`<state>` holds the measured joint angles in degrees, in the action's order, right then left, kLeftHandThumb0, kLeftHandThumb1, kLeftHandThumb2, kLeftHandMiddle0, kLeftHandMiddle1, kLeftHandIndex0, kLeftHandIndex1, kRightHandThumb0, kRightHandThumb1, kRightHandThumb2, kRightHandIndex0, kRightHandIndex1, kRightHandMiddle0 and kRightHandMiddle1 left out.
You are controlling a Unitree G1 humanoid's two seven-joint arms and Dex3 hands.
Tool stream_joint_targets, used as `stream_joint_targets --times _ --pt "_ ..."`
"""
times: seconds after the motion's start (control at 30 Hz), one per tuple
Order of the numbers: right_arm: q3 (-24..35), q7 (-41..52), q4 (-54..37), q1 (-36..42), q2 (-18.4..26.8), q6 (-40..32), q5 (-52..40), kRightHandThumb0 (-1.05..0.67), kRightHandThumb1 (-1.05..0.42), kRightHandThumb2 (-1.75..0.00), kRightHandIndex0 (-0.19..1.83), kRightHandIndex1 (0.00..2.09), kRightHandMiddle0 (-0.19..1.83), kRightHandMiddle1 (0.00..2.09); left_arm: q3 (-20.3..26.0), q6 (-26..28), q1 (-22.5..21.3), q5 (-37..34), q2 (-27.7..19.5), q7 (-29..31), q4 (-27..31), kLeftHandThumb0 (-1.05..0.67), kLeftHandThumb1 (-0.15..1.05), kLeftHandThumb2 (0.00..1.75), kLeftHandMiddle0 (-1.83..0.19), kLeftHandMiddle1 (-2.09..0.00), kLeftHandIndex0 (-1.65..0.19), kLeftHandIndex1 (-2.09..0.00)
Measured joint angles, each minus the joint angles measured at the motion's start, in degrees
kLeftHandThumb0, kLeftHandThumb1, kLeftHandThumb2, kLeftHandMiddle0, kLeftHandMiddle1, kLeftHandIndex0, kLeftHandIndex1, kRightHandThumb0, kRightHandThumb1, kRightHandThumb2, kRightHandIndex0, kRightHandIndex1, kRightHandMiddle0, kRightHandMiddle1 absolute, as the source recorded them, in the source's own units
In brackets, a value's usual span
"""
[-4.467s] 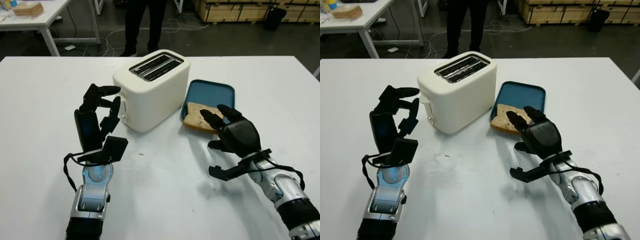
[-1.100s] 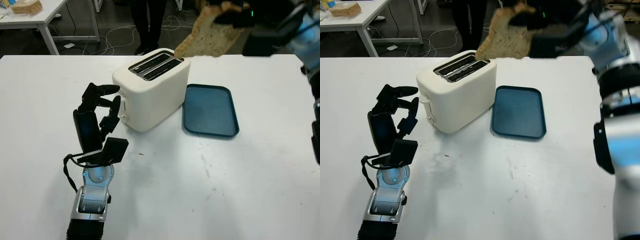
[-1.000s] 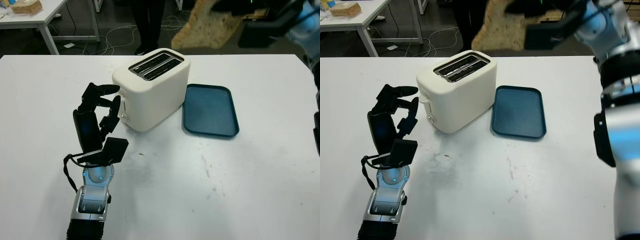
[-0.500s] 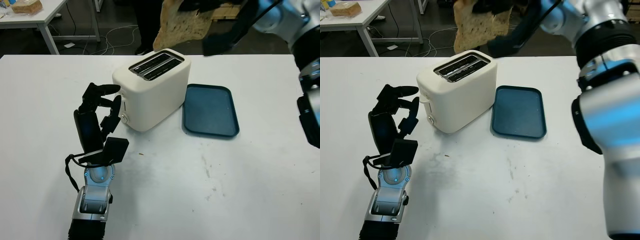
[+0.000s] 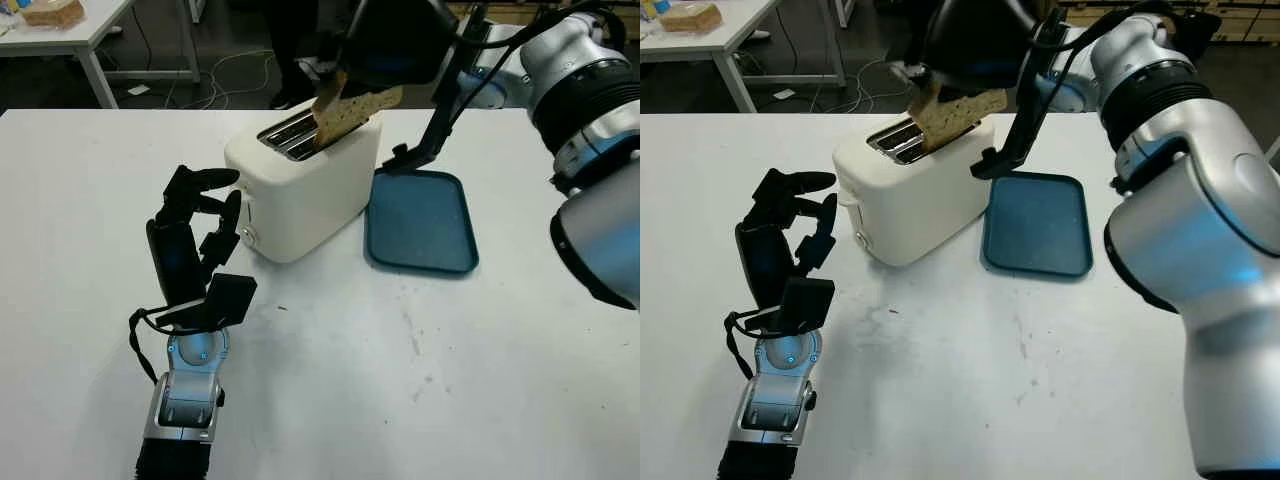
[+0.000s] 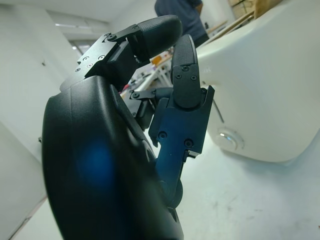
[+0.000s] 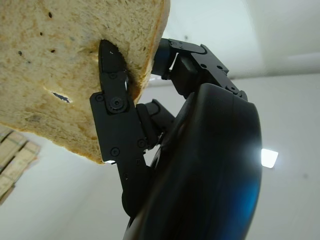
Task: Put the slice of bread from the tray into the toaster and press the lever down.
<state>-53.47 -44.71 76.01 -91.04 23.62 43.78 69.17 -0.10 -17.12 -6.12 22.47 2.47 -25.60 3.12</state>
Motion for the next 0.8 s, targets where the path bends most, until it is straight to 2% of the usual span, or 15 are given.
stream_joint_targets --times 0.2,0.33,0.63,0.8 --pt "-3.49 -4.37 0.92 0.17 -1.38 -1.10 2.09 -0.45 -0.92 -0.32 1.05 1.75 0.81 1.75 0.42 0.00 0.00 0.02 0.00 -0.02 0.01 -0.35 0.92 0.28 -0.51 -1.51 -0.60 -1.00" --pt "-3.60 -5.66 1.28 0.37 -1.86 -1.06 2.10 -0.45 -0.92 -0.25 1.05 1.75 0.82 1.75 0.55 0.00 0.00 0.00 -0.02 -0.02 0.01 -0.34 0.92 0.28 -0.50 -1.52 -0.60 -1.00" --pt "-0.92 -5.52 1.39 0.49 -2.69 0.53 -0.74 -0.40 -0.92 -0.20 1.03 1.75 0.78 1.75 0.56 0.00 0.03 0.21 -0.02 -0.02 0.10 -0.34 0.92 0.28 -0.52 -1.49 -0.61 -0.99" --pt "1.81 -4.69 1.39 0.81 -2.72 1.59 -3.32 -0.40 -0.92 -0.30 1.02 1.75 0.75 1.75 0.57 0.00 0.03 0.41 -0.02 0.01 0.10 -0.33 0.92 0.27 -0.51 -1.50 -0.61 -0.98"
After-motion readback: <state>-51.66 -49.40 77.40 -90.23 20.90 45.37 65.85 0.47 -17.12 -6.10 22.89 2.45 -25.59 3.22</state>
